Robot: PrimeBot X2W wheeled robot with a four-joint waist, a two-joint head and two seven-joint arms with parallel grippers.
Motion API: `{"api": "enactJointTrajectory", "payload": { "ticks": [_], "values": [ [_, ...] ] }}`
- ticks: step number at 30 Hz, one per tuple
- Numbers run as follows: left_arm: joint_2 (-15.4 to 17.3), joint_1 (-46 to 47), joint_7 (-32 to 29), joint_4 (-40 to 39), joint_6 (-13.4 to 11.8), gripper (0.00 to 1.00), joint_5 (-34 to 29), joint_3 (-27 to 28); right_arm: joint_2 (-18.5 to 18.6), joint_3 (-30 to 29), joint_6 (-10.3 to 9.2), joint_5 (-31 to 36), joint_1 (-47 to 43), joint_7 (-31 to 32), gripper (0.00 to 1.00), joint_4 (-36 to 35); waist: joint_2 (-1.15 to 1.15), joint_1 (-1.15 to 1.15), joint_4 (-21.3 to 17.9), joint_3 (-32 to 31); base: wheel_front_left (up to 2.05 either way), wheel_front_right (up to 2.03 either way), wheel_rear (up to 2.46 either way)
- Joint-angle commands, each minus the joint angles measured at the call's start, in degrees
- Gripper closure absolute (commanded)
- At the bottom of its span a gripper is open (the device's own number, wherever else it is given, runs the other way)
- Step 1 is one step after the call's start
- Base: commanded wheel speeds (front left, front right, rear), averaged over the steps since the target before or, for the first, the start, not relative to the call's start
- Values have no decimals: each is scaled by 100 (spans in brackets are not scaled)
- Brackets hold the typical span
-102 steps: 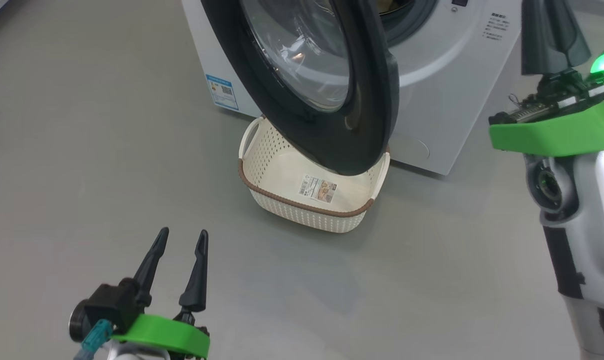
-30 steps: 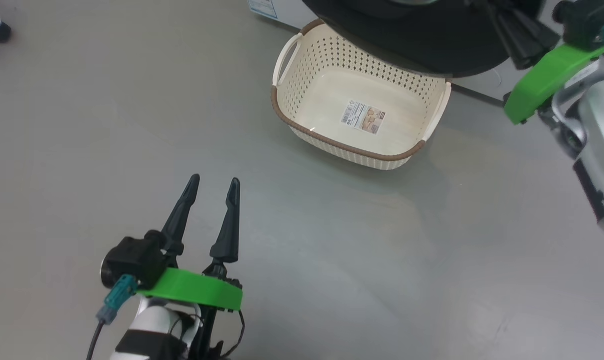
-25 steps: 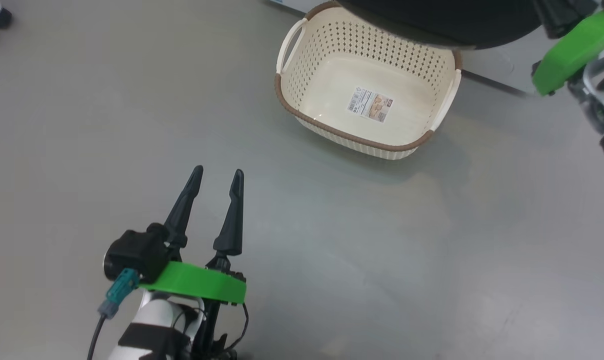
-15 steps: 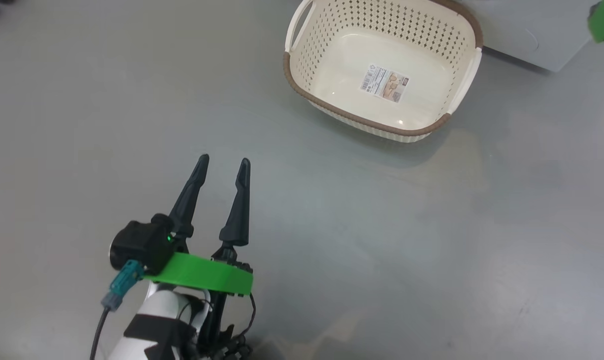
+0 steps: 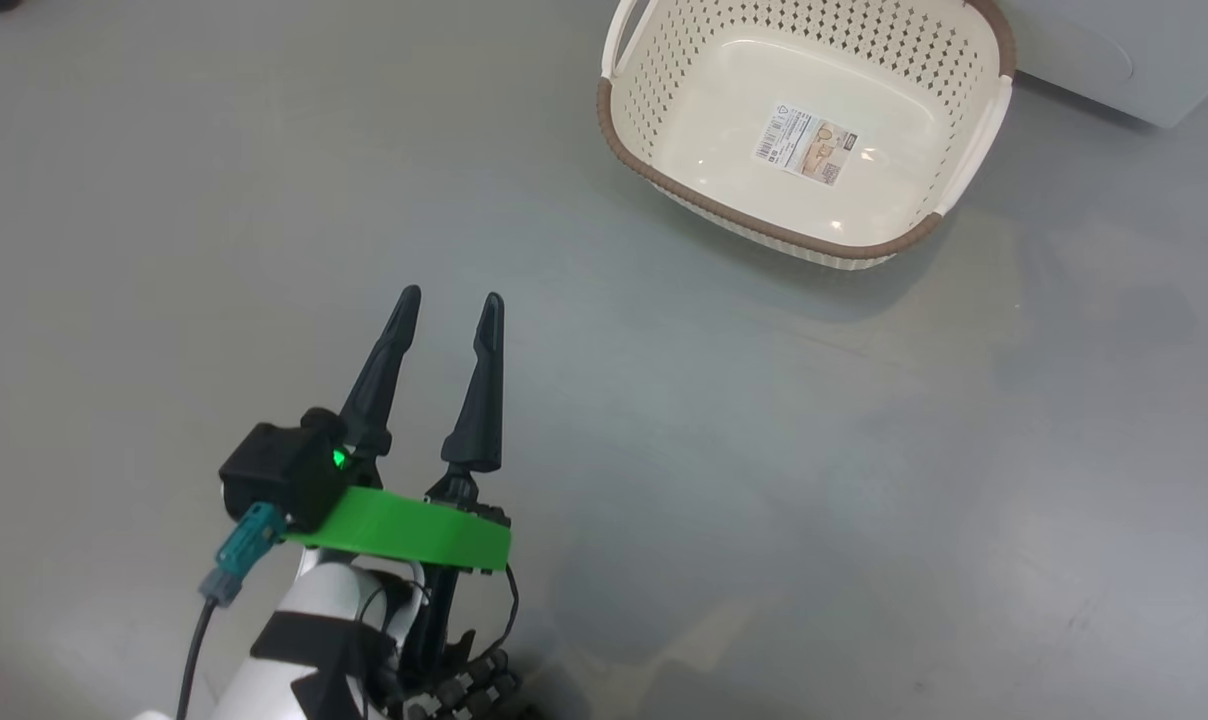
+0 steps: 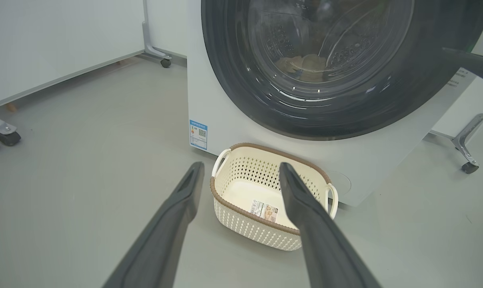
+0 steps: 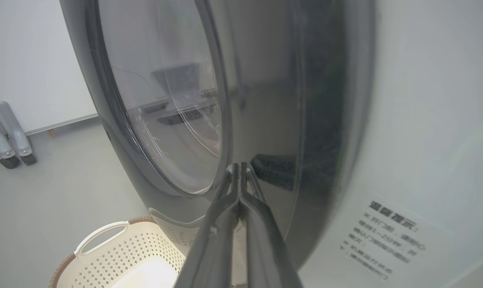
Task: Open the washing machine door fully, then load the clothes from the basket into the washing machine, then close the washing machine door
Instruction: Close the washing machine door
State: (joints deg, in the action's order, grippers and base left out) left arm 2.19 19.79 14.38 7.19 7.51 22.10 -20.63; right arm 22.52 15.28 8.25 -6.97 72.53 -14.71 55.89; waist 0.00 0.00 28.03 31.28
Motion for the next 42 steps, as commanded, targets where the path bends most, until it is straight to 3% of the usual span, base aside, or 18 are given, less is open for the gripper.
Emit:
{"api": "enactJointTrajectory", "payload": {
  "ticks": [1, 9, 17, 24, 26, 34, 42],
  "values": [
    [93, 53, 62, -166, -2, 0, 23, 230, 45, -115, -76, -6, 289, -29, 100, -106, 0, 0, 12, -13, 0, 0, 0],
    [76, 8, 62, -149, -2, 0, 51, 275, -36, -179, -76, 71, 174, -29, 100, -113, 0, 0, -39, -137, 0, 0, 0],
    [76, -35, 62, -99, -2, 0, -6, 328, -193, 222, -76, -73, -328, -29, 100, -317, 0, 0, -264, -438, 0, 0, 0],
    [229, -161, 62, -58, -2, 0, -64, 436, -316, 574, -76, -537, -1137, -29, 100, -862, 0, 0, -686, -916, 0, 0, 0],
    [354, -243, 62, -37, -2, 0, -105, 491, -370, 633, -76, -773, -1684, -29, 100, -1377, 0, 0, -1008, -1174, 0, 0, 0],
    [504, -421, 62, -24, -2, 0, -57, 592, -502, 116, -76, -1049, -2991, -29, 100, -2383, 0, 0, -1622, -1727, 0, 0, 0],
    [579, -570, 62, 85, -2, 0, 226, 676, -670, -677, -76, -868, -4411, -29, 100, -3324, 0, 0, -2067, -2100, 0, 0, 0]
  ]
}}
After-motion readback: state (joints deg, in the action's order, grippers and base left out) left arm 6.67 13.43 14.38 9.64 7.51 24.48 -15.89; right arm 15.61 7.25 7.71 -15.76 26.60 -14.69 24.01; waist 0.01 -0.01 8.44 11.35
